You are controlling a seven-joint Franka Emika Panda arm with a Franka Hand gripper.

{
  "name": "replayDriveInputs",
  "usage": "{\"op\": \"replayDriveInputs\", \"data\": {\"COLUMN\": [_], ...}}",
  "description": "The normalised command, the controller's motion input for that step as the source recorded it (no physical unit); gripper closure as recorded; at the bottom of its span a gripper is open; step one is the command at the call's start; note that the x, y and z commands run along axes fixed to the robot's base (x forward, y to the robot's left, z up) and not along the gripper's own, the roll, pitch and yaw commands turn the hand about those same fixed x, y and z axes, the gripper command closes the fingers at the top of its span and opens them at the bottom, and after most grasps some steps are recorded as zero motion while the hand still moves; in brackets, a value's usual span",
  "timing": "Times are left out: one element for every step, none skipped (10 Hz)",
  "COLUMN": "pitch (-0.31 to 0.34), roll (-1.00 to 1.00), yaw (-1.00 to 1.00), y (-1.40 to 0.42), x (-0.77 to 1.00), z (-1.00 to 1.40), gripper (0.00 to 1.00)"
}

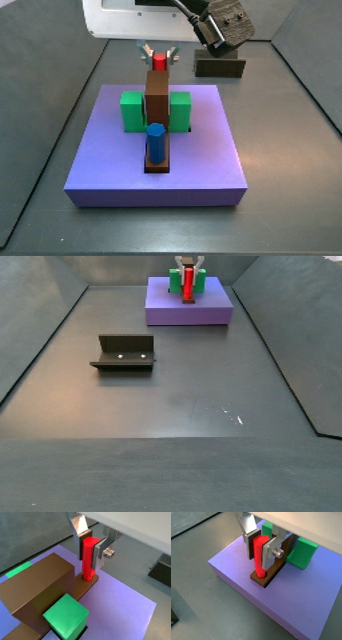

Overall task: Pick up the red object. Move up. Move to above the board. Insert the red object.
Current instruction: Insert the red object.

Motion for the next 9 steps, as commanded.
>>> {"op": "replayDriveInputs", "data": {"pitch": [-0.019,-0.003,-0.003,-0.050,-0.136,-0.134,-0.139,-0.141,-0.147], "roll": [-0.04,-0.04,-0.07,-0.05,-0.03,-0.03,-0.05,-0.10,-0.13], "yaw": [0.01,0.04,0.00,0.00,0.00,0.00,0.00,0.00,0.00], "y": [-0.29,-0.35,-0.23,-0.08,0.00,0.11,0.19,0.31,0.29], "x": [0.00,0.04,0.10,0.09,0.10,0.06,0.05,0.11,0.13], "z": [-0.33,-0.24,-0.14,-0.29,-0.59,-0.59,-0.59,-0.60,-0.65], "gripper": [1.00,1.00,1.00,1.00,1.00,1.00,1.00,1.00,1.00]}}
